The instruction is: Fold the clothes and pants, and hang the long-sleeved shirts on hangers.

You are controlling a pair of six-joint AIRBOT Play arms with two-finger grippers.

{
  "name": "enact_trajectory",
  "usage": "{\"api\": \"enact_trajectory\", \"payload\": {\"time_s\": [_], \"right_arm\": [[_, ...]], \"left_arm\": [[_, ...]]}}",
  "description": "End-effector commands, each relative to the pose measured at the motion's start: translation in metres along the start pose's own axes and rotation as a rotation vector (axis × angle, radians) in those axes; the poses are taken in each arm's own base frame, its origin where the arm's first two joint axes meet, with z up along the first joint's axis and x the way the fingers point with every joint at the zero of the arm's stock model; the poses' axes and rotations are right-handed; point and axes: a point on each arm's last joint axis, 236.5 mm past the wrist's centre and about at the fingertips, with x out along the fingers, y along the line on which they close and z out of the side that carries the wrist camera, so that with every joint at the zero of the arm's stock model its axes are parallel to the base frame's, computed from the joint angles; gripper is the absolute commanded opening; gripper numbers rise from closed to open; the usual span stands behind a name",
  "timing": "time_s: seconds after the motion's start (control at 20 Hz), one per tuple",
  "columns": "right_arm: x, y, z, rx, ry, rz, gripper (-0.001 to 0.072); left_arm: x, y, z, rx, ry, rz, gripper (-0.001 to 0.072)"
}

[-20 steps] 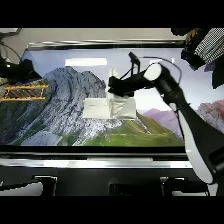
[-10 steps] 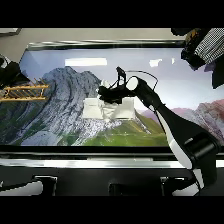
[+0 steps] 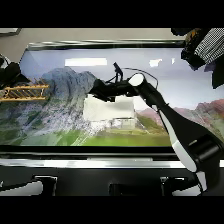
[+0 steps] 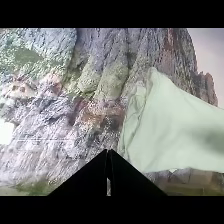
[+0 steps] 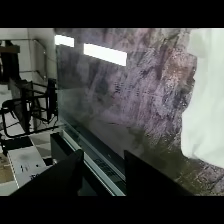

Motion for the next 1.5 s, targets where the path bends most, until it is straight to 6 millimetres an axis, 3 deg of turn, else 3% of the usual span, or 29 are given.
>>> {"api": "enact_trajectory", "payload": {"time_s": [0.0, 0.05, 0.15, 0.2, 0.3, 0.35, 0.45, 0.6, 0.9, 1.15, 1.25, 1.3, 1.35, 1.45], "right_arm": [[-0.067, 0.011, 0.022, -0.06, -0.044, 0.009, 0.032], [-0.097, -0.006, 0.036, -0.075, -0.075, -0.047, 0.032], [-0.151, -0.061, 0.055, -0.066, -0.102, -0.205, 0.0339], [-0.174, -0.088, 0.061, -0.043, -0.109, -0.27, 0.0395], [-0.206, -0.136, 0.069, 0.002, -0.127, -0.329, 0.0416], [-0.213, -0.159, 0.069, 0.037, -0.129, -0.337, 0.0416], [-0.209, -0.2, 0.06, 0.099, -0.092, -0.332, 0.0425], [-0.172, -0.24, 0.036, 0.162, 0.009, -0.286, 0.0424], [-0.106, -0.266, 0.017, 0.187, 0.088, -0.26, 0.0423], [-0.077, -0.263, 0.009, 0.167, 0.108, -0.271, 0.0411], [-0.072, -0.259, 0.011, 0.166, 0.096, -0.258, 0.0297], [-0.072, -0.257, 0.013, 0.17, 0.09, -0.252, 0.0207], [-0.072, -0.255, 0.015, 0.174, 0.082, -0.242, 0.0053], [-0.077, -0.244, 0.025, 0.164, 0.056, -0.221, 0.003]], "left_arm": [[0.0, 0.0, -0.001, -0.003, 0.003, 0.001, 0.0014], [-0.001, 0.001, -0.002, -0.002, 0.006, 0.001, 0.0014], [-0.001, 0.001, -0.002, 0.002, 0.008, 0.002, 0.0014], [-0.001, 0.001, -0.002, 0.002, 0.008, 0.004, 0.0014], [-0.001, 0.006, -0.001, 0.025, 0.007, 0.023, 0.0014], [-0.001, 0.009, -0.001, 0.031, 0.006, 0.035, 0.0014], [-0.001, 0.012, -0.001, 0.031, 0.005, 0.048, 0.0014], [-0.001, 0.013, -0.001, 0.038, 0.005, 0.05, 0.0014], [0.0, 0.013, -0.001, 0.037, 0.007, 0.05, 0.0014], [0.006, 0.016, -0.001, 0.031, 0.02, 0.052, 0.0014], [0.007, 0.017, -0.001, 0.03, 0.022, 0.052, 0.0014], [0.007, 0.017, -0.001, 0.03, 0.022, 0.051, 0.0014], [0.007, 0.017, -0.001, 0.03, 0.022, 0.051, 0.0014], [0.007, 0.017, -0.001, 0.029, 0.022, 0.051, 0.0015]]}}
